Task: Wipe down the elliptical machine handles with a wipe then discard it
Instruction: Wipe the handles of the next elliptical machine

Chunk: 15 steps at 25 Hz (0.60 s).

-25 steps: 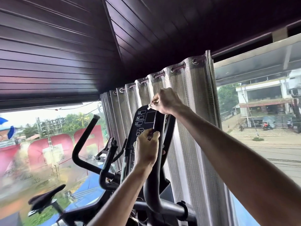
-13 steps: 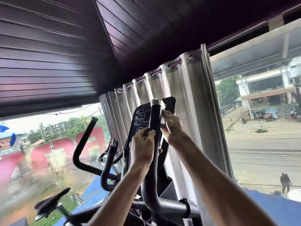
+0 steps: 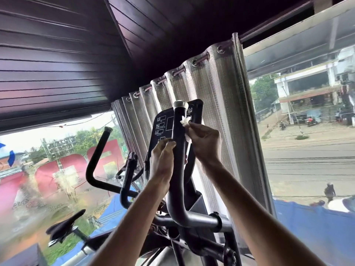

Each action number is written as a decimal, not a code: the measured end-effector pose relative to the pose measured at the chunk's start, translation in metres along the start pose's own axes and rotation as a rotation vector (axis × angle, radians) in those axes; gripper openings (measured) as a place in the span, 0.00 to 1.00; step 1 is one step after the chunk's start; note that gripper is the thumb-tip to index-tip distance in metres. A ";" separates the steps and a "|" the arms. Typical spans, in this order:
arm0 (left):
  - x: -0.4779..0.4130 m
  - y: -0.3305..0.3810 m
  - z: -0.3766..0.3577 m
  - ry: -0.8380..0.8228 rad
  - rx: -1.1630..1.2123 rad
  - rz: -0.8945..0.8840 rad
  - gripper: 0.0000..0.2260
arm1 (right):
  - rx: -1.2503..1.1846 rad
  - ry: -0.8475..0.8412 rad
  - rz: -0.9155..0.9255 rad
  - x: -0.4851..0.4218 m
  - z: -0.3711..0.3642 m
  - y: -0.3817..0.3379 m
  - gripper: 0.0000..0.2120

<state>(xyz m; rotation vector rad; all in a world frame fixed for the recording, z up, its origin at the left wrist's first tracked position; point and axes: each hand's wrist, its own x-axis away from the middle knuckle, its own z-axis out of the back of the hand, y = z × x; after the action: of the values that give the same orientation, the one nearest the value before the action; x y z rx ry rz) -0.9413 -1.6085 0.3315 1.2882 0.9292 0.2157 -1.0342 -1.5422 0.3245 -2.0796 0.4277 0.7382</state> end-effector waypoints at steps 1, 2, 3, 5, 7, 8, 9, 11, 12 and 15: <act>0.003 -0.001 0.002 0.000 0.004 0.017 0.11 | 0.143 0.004 0.150 0.004 0.002 0.004 0.07; 0.006 -0.002 0.005 -0.005 0.005 0.032 0.11 | 0.289 -0.012 0.302 0.008 0.004 0.007 0.07; 0.010 -0.003 0.008 -0.022 0.011 0.048 0.11 | 0.403 -0.035 0.429 0.009 0.006 0.007 0.07; 0.017 -0.005 0.012 -0.068 0.035 0.103 0.11 | 0.563 -0.087 0.602 -0.005 0.007 -0.001 0.07; 0.024 -0.007 0.016 -0.097 0.053 0.145 0.13 | 0.715 -0.129 0.712 -0.024 -0.003 -0.012 0.06; 0.027 -0.007 0.018 -0.102 0.068 0.164 0.13 | 0.779 -0.197 0.740 -0.031 -0.007 -0.018 0.05; 0.029 -0.008 0.019 -0.107 0.086 0.184 0.12 | 0.843 -0.313 0.755 -0.036 -0.008 -0.024 0.05; 0.032 -0.007 0.019 -0.117 0.095 0.190 0.11 | 0.955 -0.555 0.764 -0.042 -0.004 -0.038 0.06; 0.032 -0.008 0.019 -0.118 0.105 0.183 0.11 | 1.000 -0.598 0.780 -0.043 -0.005 -0.044 0.06; 0.029 -0.013 0.022 -0.143 0.179 0.195 0.10 | 1.069 -0.580 0.815 -0.042 -0.011 -0.060 0.04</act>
<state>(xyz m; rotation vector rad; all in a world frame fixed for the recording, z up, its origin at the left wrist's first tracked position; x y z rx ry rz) -0.9118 -1.6109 0.3055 1.5412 0.7131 0.1928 -1.0297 -1.5162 0.3934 -0.6039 1.0582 1.1705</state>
